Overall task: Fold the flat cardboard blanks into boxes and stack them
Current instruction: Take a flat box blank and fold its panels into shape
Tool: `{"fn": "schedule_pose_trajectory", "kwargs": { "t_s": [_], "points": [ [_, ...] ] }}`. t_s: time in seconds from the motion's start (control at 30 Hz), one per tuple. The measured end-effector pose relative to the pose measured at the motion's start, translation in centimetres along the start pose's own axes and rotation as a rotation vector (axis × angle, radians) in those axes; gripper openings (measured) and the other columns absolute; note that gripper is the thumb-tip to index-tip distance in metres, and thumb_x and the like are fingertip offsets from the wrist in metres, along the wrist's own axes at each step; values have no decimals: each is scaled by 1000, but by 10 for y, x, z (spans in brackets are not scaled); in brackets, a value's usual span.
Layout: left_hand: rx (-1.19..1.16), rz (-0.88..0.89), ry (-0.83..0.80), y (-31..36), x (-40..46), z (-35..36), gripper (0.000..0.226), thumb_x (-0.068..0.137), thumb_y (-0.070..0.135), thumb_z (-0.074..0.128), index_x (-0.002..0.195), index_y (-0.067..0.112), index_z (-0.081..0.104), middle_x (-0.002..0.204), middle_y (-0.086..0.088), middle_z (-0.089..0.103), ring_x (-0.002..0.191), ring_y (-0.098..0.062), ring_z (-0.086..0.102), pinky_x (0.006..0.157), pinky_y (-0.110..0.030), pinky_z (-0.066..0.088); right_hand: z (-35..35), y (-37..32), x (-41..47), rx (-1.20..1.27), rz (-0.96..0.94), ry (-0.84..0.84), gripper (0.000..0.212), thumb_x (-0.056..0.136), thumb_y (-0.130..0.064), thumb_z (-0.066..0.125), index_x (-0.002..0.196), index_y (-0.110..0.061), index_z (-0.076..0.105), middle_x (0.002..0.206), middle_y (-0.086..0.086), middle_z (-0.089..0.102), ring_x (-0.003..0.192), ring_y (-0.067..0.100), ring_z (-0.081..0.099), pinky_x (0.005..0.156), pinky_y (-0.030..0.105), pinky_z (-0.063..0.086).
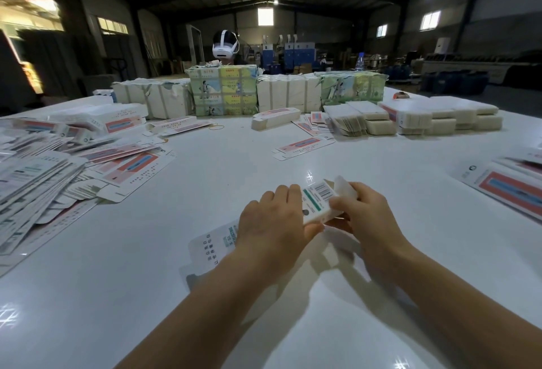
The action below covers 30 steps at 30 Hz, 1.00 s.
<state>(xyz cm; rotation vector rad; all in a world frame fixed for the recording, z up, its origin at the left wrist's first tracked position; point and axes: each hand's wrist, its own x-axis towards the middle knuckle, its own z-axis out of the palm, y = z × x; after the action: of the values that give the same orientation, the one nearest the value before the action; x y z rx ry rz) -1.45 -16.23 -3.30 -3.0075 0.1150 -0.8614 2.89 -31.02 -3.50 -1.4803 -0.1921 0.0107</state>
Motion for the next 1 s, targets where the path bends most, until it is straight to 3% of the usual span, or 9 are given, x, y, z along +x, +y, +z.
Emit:
{"fn": "schedule_pose_trajectory", "kwargs": {
  "t_s": [0.1, 0.2, 0.3, 0.43, 0.53, 0.6, 0.73, 0.83, 1.0],
  "points": [
    [-66, 14, -16, 3, 8, -3, 70, 91, 59, 37, 147, 27, 9, 123, -1, 44, 106, -23, 47, 77, -34, 35, 6, 1, -8, -150, -125, -60, 12, 85, -8, 57, 93, -10, 66, 86, 8, 73, 81, 27, 71, 77, 46, 58],
    [-24, 21, -32, 6, 13, -5, 54, 91, 58, 38, 137, 34, 24, 111, 0, 43, 98, -24, 49, 68, -33, 31, 12, -1, -15, -244, -231, -139, 17, 91, -19, 54, 93, -8, 67, 85, 18, 68, 84, 38, 65, 81, 54, 55],
    [-16, 32, 5, 6, 13, -9, 37, 93, 56, 30, 122, 33, 36, 98, 4, 40, 86, -22, 47, 62, -31, 29, 12, -5, -15, -85, -184, -178, 26, 99, -20, 48, 94, -6, 70, 88, 22, 69, 77, 30, 67, 77, 44, 59],
    [-16, 23, 47, 8, 12, -10, 46, 90, 61, 22, 121, 30, 36, 105, 5, 49, 89, -22, 51, 62, -31, 30, 12, -8, -14, 24, -106, -223, 33, 100, -29, 45, 101, -12, 73, 80, 20, 69, 74, 20, 69, 67, 28, 57],
    [-7, 18, 58, 7, 14, -5, 52, 91, 58, 29, 130, 24, 26, 114, 4, 50, 94, -22, 52, 65, -32, 31, 16, 0, -15, -165, -156, -205, 35, 100, -26, 43, 132, -21, 56, 75, -3, 67, 80, 14, 67, 80, 35, 57],
    [-41, 8, 9, 4, 16, -2, 69, 92, 53, 42, 142, 18, 11, 121, 0, 50, 100, -23, 52, 69, -32, 33, 18, 0, -17, -279, -181, -221, 38, 100, -30, 42, 129, -14, 59, 76, 1, 66, 82, 24, 65, 86, 45, 55],
    [-93, 20, -64, -1, 18, -1, 70, 84, 57, 53, 135, 13, 34, 118, -3, 50, 104, -24, 52, 79, -32, 38, 17, -7, -14, -10, -19, -199, 37, 97, -26, 51, 84, 3, 69, 69, 8, 66, 63, 15, 63, 61, 33, 57],
    [-162, 32, -48, 2, 17, -1, 61, 79, 54, 56, 123, 13, 44, 108, -2, 47, 95, -25, 53, 73, -32, 38, 12, -9, -9, 138, 124, -191, 19, 91, -6, 56, 99, -13, 72, 78, 2, 73, 61, 12, 67, 57, 25, 55],
    [-150, 15, -74, 1, 16, -1, 54, 83, 58, 50, 114, 15, 46, 98, 1, 40, 86, -22, 51, 67, -28, 32, 8, -9, -7, 256, 281, -196, 26, 88, 3, 56, 112, 8, 62, 84, 18, 70, 64, 21, 68, 60, 30, 58]
  ]
}}
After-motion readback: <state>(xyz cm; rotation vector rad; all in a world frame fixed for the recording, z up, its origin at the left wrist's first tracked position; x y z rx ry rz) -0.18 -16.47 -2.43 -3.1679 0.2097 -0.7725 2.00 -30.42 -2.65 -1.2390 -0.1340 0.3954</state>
